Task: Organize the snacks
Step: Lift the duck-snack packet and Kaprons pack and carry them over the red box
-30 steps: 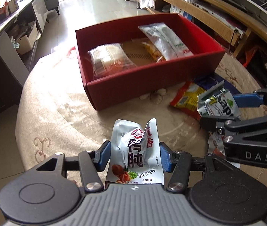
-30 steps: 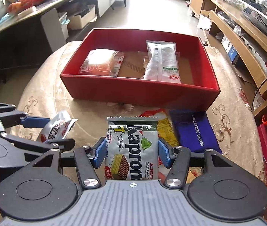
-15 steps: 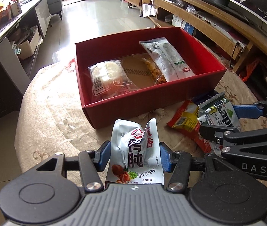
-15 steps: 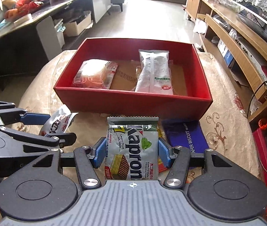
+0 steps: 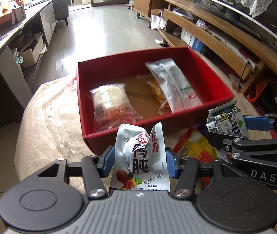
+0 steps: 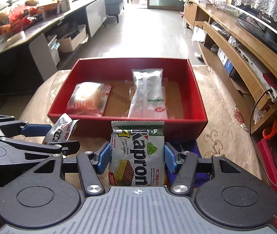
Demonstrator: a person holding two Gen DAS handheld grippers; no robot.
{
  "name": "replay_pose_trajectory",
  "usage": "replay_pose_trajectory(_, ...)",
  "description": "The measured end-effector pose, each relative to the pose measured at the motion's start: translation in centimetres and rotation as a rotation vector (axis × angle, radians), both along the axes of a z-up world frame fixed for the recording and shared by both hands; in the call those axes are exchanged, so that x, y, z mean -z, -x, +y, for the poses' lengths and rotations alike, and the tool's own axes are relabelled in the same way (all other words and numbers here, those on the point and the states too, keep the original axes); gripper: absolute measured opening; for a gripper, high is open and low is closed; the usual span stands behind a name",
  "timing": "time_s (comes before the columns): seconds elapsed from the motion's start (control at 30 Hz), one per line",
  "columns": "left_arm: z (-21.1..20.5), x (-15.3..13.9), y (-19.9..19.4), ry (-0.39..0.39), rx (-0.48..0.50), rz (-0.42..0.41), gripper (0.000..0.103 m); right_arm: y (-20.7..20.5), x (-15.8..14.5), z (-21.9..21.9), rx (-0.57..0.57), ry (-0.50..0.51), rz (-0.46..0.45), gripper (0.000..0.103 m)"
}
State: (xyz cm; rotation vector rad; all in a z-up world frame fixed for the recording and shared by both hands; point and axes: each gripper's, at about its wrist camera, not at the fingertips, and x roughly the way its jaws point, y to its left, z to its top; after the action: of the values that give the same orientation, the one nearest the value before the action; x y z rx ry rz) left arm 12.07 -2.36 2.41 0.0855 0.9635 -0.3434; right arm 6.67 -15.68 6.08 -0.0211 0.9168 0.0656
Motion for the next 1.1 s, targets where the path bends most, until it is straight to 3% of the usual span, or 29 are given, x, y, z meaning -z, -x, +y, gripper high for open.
replay_pose_trajectory(0.6,-0.9,-1.4,-3.2,0.014,-0.068,-0.065,0.049,-3.1,-1.0,-1.2,0.067,-0.044,-0.059,0.064)
replay_pose_trajectory(1.1,-2.1,-0.9,-7.0,0.017,-0.111,-0.068,0.049,-6.6,-0.6,-2.4,0.087,-0.052,-0.069,0.064)
